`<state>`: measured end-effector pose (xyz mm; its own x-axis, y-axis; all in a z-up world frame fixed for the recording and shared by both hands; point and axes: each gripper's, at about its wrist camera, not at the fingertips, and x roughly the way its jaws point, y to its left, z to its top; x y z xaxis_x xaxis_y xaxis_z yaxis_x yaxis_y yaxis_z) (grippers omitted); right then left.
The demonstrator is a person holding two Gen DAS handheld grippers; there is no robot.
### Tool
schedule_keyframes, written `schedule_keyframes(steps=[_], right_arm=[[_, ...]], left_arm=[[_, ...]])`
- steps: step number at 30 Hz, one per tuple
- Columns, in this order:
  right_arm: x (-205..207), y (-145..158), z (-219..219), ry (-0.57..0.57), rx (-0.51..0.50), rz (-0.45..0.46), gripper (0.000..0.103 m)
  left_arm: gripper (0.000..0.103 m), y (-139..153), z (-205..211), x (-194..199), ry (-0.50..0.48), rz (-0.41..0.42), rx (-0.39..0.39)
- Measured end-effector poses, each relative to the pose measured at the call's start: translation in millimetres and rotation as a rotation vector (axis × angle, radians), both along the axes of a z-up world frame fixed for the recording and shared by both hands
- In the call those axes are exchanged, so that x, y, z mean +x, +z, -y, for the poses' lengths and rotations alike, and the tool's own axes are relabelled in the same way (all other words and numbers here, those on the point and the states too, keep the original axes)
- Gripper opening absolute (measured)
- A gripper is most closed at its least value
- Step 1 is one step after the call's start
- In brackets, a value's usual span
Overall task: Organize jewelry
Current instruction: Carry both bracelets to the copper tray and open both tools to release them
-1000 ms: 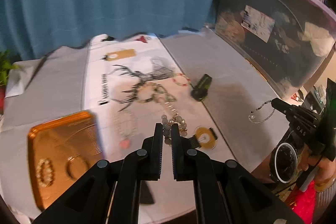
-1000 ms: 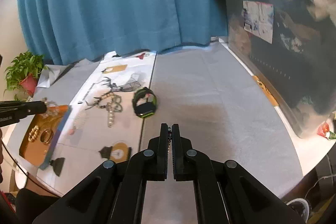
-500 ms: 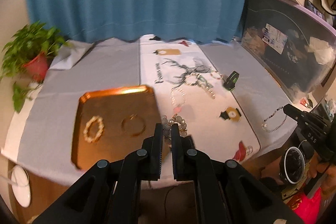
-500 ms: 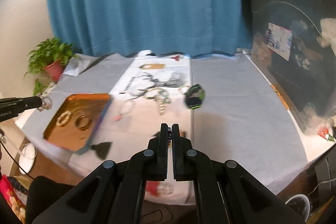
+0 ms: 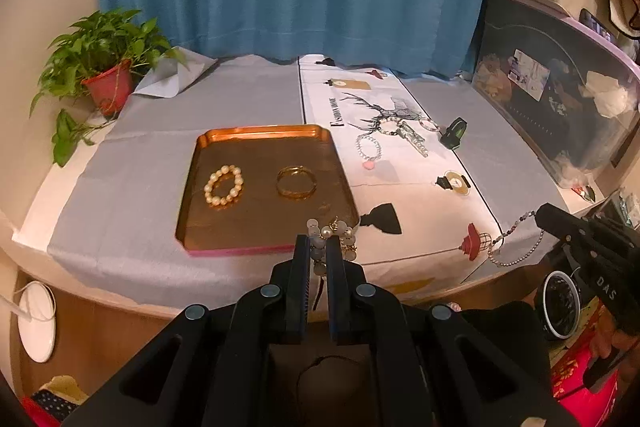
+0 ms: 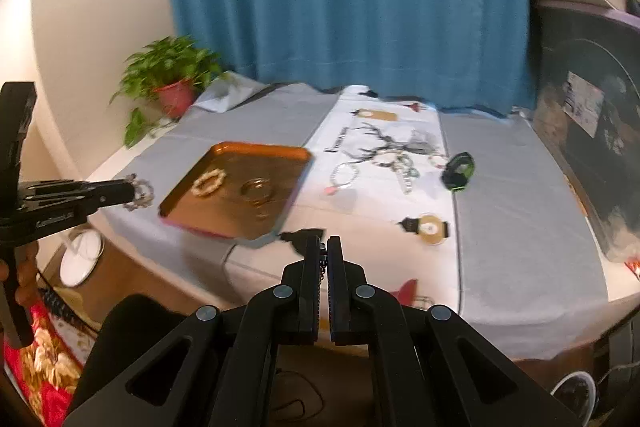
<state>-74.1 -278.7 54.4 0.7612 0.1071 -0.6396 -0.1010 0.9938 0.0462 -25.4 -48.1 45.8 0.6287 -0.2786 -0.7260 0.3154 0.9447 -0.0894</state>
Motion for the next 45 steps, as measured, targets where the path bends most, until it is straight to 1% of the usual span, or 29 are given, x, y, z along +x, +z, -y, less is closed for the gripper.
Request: schedule_keyframes(steps=[7,11,16,22,29,39,45], right_arm=[[-14.0,0.5,-36.2,0.071,-0.014,-0.016,0.003],[-15.8,1.1,-52.9,0.101,-0.017,-0.021,0.003],[-7.7,0.6,-71.6,0.134,-0.028,-0.029,0.003],[9.1,-1.3,-84.6,0.156,-0.031,-0.038,0.003],[46.7,-6.6,-101.0,0.178,-0.024,-0.053,0.003],[114.9,-26.8,-121.2,0.2,-0.002,-0.083,0.003],[152.1,-40.9,-130.0,0.201,0.012,-0.098,0.003]], left_arm=[[0.006,-3.5,-21.4,-8.7,0.019,0.005,-0.01],[0.006,-4.4,-31.3,-10.6,0.027,0.0,-0.03],[0.006,-5.3,-39.1,-9.4,0.034,0.001,-0.038],[0.006,-5.0,-51.3,2.7,0.049,0.0,-0.052],[0.006,-8.0,-59.9,30.0,0.066,-0.004,-0.051],[0.006,-19.4,-63.9,92.7,0.09,-0.016,-0.037],[0.006,-34.9,-62.6,130.8,0.097,-0.037,-0.029]])
